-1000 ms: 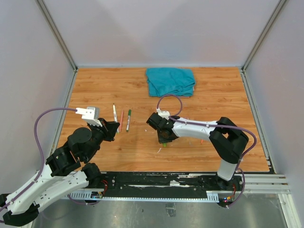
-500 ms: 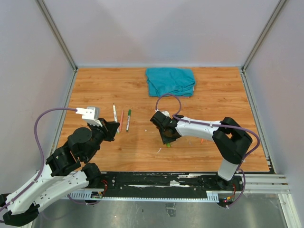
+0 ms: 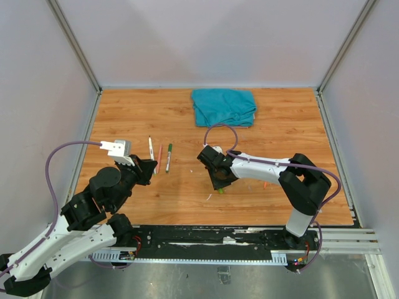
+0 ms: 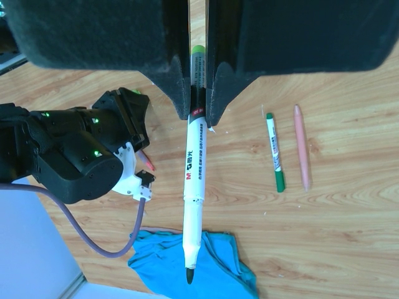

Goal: Insert the pens into the pen caps
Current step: Insert the pen cap onto the pen.

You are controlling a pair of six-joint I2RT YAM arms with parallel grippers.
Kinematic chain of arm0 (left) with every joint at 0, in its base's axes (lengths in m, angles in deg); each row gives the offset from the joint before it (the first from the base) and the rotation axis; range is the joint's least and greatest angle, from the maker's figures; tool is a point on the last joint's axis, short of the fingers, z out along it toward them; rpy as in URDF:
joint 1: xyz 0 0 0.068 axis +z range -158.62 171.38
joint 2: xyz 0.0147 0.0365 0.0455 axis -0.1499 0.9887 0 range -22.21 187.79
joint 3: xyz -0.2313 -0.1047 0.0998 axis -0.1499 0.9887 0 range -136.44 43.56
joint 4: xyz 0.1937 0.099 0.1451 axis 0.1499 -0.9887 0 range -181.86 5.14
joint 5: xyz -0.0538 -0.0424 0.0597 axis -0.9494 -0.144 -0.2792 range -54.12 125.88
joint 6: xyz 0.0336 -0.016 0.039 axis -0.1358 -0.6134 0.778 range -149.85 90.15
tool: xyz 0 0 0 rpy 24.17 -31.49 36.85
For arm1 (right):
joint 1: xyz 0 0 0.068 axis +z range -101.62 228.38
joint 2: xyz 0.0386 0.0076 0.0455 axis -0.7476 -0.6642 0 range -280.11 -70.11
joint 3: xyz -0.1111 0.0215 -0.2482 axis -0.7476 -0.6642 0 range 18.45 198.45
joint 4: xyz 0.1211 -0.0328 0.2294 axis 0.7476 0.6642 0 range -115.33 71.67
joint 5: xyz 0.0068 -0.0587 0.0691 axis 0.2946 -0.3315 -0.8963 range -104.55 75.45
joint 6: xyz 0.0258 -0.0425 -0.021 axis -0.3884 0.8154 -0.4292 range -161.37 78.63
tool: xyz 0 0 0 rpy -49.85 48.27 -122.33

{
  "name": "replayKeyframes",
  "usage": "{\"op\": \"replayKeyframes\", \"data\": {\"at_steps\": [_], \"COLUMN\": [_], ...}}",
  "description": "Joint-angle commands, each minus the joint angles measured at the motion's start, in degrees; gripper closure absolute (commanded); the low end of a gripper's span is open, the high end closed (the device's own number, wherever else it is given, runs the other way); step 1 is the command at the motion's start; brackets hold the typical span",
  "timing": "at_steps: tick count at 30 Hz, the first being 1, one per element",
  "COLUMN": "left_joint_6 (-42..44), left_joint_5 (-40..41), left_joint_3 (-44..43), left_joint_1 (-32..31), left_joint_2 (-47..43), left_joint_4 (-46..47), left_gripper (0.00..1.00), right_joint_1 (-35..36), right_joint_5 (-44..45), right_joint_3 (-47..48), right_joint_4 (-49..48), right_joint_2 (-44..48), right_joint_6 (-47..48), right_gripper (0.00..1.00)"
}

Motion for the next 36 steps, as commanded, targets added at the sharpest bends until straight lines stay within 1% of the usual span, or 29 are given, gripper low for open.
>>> {"op": "replayKeyframes", "data": {"at_steps": [1, 5, 8, 9, 11, 12, 18, 22, 25, 27, 32, 34, 36], "left_joint_6": [0.55, 0.2, -0.08, -0.25, -0.69, -1.24, -3.43, -3.82, -3.74, -3.74, -4.17, -4.7, -5.07], "left_joint_5": [0.71, 1.86, 1.22, 0.81, 0.09, -0.1, -3.9, -5.0, -5.58, -6.31, -10.33, -11.05, -12.31], "left_joint_3": [0.29, 0.38, 0.3, 0.42, 0.76, 1.12, 4.89, 6.74, 7.84, 8.55, 10.81, 11.81, 13.07], "left_joint_1": [0.17, 0.11, 0.17, 0.17, 0.14, 0.16, 0.18, 0.18, 0.18, 0.18, 0.18, 0.15, 0.17], "left_joint_2": [0.08, 1.04, 3.2, 3.91, 5.61, 6.44, 10.72, 12.41, 13.6, 14.41, 15.81, 16.56, 17.34], "left_joint_4": [1.31, 0.99, 0.9, 1.12, 1.72, 2.09, 7.43, 10.73, 12.92, 14.3, 18.76, 19.87, 21.88], "left_gripper": [0.99, 1.0, 1.0, 0.99, 1.0, 1.0, 0.99, 0.99, 0.96, 0.99, 0.99, 0.99, 0.99], "right_joint_1": [-0.29, -0.34, -0.34, -0.34, -0.34, -0.34, -1.84, -4.83, -7.3, -8.76, -12.62, -14.77, -17.95], "right_joint_5": [-0.03, 0.16, 0.24, 0.63, 0.86, 0.9, -0.64, -5.02, -8.03, -9.15, -9.41, -10.3, -13.81], "right_joint_3": [-0.82, -2.0, -3.38, -3.54, -3.89, -4.24, -6.39, -8.09, -9.3, -9.97, -12.28, -15.03, -20.12], "right_joint_4": [2.92, 1.38, -0.44, -0.49, -1.03, -1.45, -4.42, -6.53, -8.25, -9.2, -11.1, -14.56, -21.48], "right_joint_2": [-1.12, 0.52, 2.77, 3.36, 4.55, 5.25, 9.92, 12.48, 14.33, 15.54, 18.69, 20.72, 24.05], "right_joint_6": [-0.34, 0.84, 2.65, 3.2, 4.9, 5.82, 9.93, 11.36, 11.93, 11.94, 9.94, 8.22, 6.08], "right_gripper": [0.77, 0.81, 0.82, 0.86, 0.98, 0.99, 0.99, 0.99, 0.99, 0.99, 0.99, 0.99, 0.99]}}
